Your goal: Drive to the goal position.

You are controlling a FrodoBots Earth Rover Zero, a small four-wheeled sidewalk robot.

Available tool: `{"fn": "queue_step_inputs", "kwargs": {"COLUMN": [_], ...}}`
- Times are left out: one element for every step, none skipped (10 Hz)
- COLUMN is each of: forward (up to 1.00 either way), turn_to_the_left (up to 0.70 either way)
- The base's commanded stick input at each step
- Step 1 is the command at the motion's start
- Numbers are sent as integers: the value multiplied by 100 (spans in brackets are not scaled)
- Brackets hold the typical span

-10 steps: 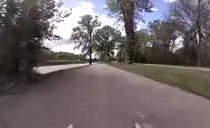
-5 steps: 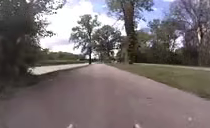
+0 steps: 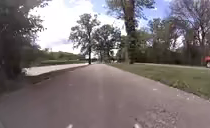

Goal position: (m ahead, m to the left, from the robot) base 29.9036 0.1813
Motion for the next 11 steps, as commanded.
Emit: {"fn": "queue_step_inputs", "kwargs": {"forward": [100,100,100,100,100,100,100,100,100,100,100], "turn_to_the_left": [0,0,0,0,0,0,0,0,0,0,0]}}
